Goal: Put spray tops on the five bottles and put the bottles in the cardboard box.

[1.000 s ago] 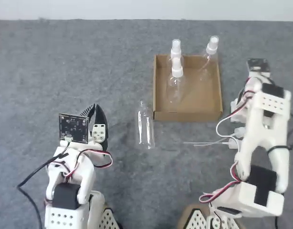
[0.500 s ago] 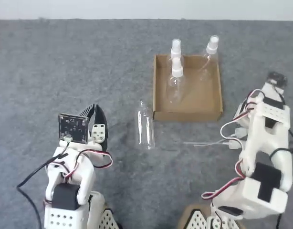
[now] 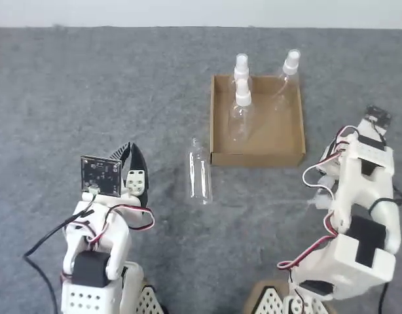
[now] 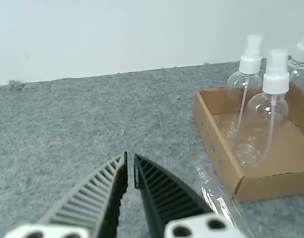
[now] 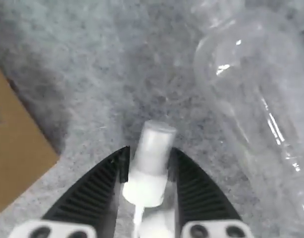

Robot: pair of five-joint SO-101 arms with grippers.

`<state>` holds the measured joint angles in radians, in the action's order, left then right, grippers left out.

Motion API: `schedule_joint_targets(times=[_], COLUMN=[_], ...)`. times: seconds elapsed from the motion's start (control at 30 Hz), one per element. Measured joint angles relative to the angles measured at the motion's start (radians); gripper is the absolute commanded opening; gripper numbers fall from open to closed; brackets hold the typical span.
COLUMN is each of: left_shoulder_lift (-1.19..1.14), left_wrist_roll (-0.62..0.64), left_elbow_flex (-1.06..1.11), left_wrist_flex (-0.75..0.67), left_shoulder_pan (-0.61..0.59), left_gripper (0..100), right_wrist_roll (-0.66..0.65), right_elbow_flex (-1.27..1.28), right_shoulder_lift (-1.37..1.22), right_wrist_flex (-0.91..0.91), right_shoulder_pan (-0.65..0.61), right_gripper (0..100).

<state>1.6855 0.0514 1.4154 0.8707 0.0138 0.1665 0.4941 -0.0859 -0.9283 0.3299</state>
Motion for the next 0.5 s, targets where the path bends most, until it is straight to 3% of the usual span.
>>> schedule_joint_targets(times=[0.23, 0.5], left_shoulder_lift=[0.000, 0.000], left_wrist_roll=[0.000, 0.000], left_elbow_flex=[0.000, 0.000], left_wrist_flex=[0.000, 0.000], left_shoulder_pan=[-0.002, -0.002], left_gripper=[1, 1], right_wrist_roll=[-0.006, -0.008], right_elbow_flex=[-0.006, -0.245], right_shoulder_lift=[0.000, 0.000], right_wrist_flex=[-0.014, -0.232], right_shoulder_pan=[0.000, 0.000], right_gripper=[5.2, 5.1])
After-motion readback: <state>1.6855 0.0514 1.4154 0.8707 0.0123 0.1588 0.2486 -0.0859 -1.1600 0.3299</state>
